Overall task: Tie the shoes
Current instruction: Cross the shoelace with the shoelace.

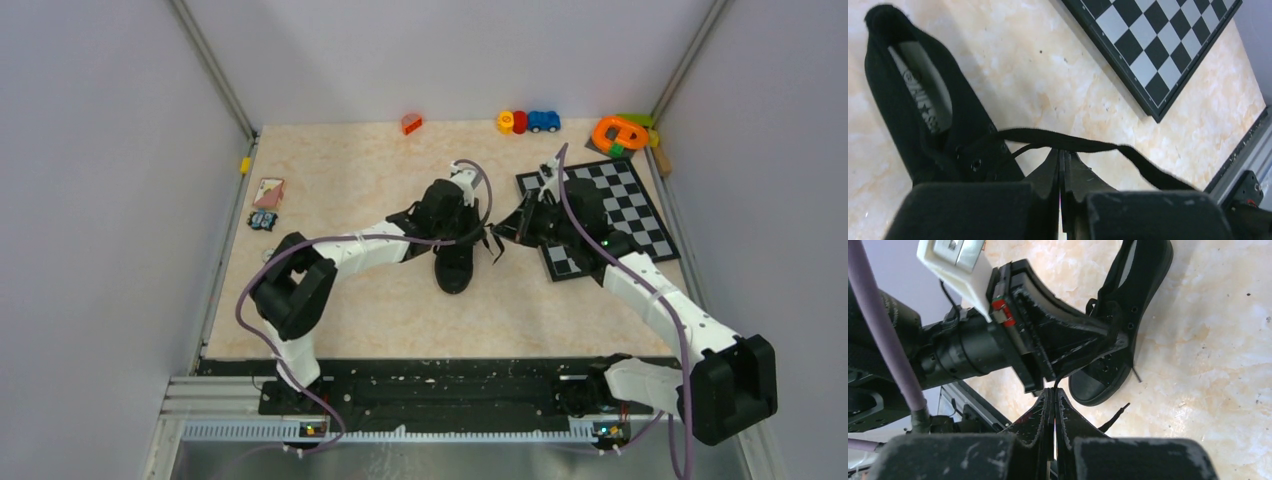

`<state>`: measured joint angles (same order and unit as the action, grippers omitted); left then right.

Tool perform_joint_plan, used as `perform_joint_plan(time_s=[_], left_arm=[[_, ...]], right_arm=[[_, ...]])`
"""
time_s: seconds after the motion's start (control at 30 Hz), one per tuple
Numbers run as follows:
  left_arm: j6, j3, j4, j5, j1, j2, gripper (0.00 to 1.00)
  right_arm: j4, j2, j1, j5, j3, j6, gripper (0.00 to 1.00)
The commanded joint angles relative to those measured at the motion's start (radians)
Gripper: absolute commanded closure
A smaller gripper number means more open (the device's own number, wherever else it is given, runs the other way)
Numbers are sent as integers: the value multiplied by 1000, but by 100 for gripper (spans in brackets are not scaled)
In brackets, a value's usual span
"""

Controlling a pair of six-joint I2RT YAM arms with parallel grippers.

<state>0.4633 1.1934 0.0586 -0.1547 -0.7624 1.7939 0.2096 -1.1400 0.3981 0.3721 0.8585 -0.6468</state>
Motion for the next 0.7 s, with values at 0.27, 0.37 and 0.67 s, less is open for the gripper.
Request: perform_joint_plan(time_s=[0.27, 0.37, 0.67], left_arm=[[8, -16, -11, 75, -20, -98, 64], [-17, -56, -100, 75, -22, -173, 60], [-170, -215, -184, 202, 6, -363, 55]], right_arm=[[-56, 19, -23, -28, -4, -3, 100], [-75, 15, -23, -22, -22, -4, 100], [-104, -4, -24, 38, -35, 9, 100]])
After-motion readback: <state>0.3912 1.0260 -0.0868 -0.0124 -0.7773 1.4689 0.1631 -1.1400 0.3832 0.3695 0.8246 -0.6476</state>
